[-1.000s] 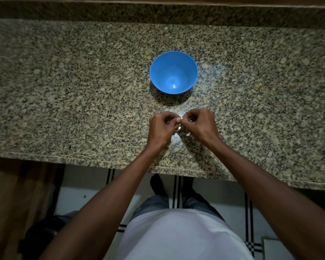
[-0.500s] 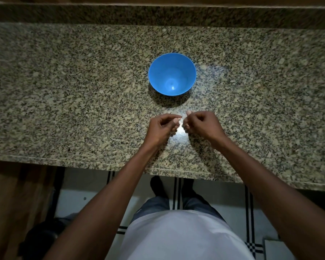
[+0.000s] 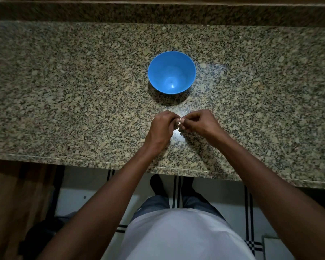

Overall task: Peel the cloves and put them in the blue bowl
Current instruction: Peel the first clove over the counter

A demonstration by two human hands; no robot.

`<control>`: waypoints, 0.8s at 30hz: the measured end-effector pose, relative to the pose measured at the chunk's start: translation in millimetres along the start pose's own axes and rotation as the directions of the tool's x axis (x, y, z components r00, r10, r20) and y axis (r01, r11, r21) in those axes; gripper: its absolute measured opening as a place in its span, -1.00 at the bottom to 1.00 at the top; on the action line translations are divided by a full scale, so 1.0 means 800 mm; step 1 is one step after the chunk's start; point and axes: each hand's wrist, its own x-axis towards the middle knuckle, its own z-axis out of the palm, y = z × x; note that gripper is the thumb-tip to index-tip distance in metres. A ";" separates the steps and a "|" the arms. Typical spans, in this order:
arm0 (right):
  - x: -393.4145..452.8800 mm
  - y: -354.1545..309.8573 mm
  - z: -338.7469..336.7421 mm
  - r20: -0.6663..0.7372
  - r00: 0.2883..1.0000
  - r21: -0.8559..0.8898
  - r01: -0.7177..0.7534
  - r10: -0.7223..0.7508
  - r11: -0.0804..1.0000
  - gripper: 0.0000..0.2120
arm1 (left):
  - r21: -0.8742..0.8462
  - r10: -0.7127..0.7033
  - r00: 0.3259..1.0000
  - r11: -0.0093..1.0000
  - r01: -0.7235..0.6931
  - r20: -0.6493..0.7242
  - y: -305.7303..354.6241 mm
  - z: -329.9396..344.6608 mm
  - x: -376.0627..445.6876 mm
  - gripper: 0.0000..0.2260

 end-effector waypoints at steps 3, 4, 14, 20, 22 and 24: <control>0.001 0.000 0.002 0.023 0.999 0.084 -0.034 0.032 0.996 -0.85 | 0.153 0.090 0.994 0.983 -0.099 0.062 -0.006 0.001 0.003 -0.88; 0.001 0.001 0.003 0.019 0.999 0.119 -0.039 0.037 0.992 -0.85 | 0.167 0.103 0.993 0.979 -0.113 0.065 -0.006 0.001 0.003 -0.89; 0.003 0.001 0.016 -0.030 0.994 0.401 -0.088 0.110 0.912 -0.85 | -0.068 -0.009 0.998 0.998 0.004 -0.066 -0.008 0.006 0.003 -0.87; 0.009 -0.003 0.024 -0.041 0.993 0.444 -0.082 0.111 0.892 -0.96 | -0.146 -0.046 0.997 0.989 0.036 -0.067 0.004 0.006 0.004 -0.84; 0.012 -0.002 0.027 -0.076 0.992 0.387 -0.066 0.103 0.920 -0.96 | -0.216 -0.139 0.989 0.968 0.125 -0.053 0.008 0.010 0.002 -0.83; 0.012 0.001 0.030 -0.104 0.990 0.363 -0.048 0.092 0.931 -0.92 | -0.279 -0.230 0.973 0.936 0.213 -0.029 0.013 0.013 0.000 -0.81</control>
